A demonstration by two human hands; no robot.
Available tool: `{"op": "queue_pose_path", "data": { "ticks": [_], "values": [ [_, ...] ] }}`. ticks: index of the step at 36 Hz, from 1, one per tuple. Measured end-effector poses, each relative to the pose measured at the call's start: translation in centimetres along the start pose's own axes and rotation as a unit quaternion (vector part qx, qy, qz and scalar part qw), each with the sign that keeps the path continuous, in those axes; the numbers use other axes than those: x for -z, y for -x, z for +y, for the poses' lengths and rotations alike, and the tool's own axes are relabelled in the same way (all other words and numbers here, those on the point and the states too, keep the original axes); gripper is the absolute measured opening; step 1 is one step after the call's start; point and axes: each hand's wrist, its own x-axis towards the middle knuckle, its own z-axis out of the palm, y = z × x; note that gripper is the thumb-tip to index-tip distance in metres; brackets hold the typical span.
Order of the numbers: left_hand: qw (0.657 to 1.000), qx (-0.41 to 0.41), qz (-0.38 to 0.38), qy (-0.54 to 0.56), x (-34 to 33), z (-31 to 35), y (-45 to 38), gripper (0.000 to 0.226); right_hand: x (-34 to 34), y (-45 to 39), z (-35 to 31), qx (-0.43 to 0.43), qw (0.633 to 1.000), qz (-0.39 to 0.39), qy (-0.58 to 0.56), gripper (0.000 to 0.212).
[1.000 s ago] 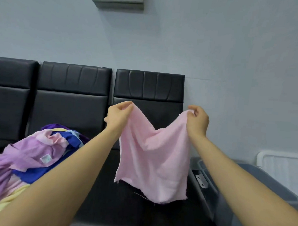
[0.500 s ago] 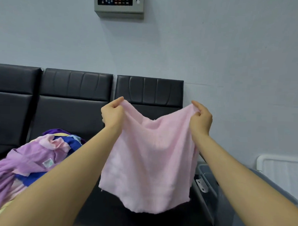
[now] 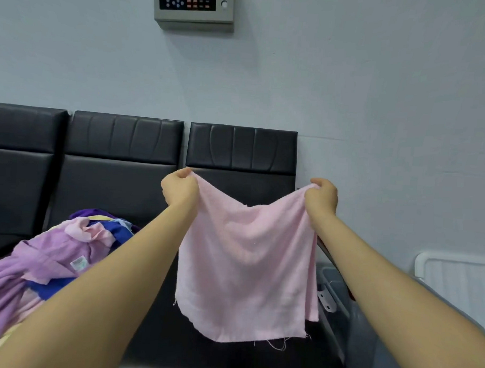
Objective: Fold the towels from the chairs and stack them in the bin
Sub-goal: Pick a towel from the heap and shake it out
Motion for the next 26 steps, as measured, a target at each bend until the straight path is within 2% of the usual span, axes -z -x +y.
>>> {"op": "queue_pose_path", "data": {
  "ticks": [2,4,5,9,12,17,22,26],
  "values": [
    [0.996,-0.042,-0.001,-0.073,0.0,-0.1,-0.2,0.051,0.0,-0.1,0.0,-0.007,0.997,-0.038,0.068,0.047],
    [0.978,-0.103,-0.013,-0.182,0.0,-0.2,-0.1,0.035,0.1,-0.2,0.0,-0.004,0.988,-0.074,0.137,0.044],
    [0.959,-0.134,-0.017,-0.248,0.1,-0.2,-0.1,0.026,0.1,-0.2,-0.1,0.001,0.982,-0.091,0.165,0.043],
    [0.872,-0.21,-0.028,-0.44,0.6,-0.5,-0.5,0.022,0.3,-0.4,-0.6,0.017,0.955,-0.138,0.262,0.042],
    [0.816,-0.218,-0.048,-0.533,1.0,-0.4,-0.8,0.016,0.4,-0.6,-0.8,0.035,0.937,-0.155,0.312,0.036],
    [0.743,-0.237,-0.037,-0.625,1.4,-0.5,-0.8,0.018,0.4,-1.0,-0.4,0.087,0.931,-0.108,0.337,0.027],
    [0.71,-0.253,-0.025,-0.657,1.5,-0.1,-1.1,0.022,0.4,-1.0,0.1,0.137,0.933,-0.053,0.33,0.021],
    [0.729,-0.258,-0.031,-0.633,1.6,0.6,-1.4,0.028,0.9,-1.0,-0.1,0.174,0.912,0.022,0.371,0.018]
  ]
}}
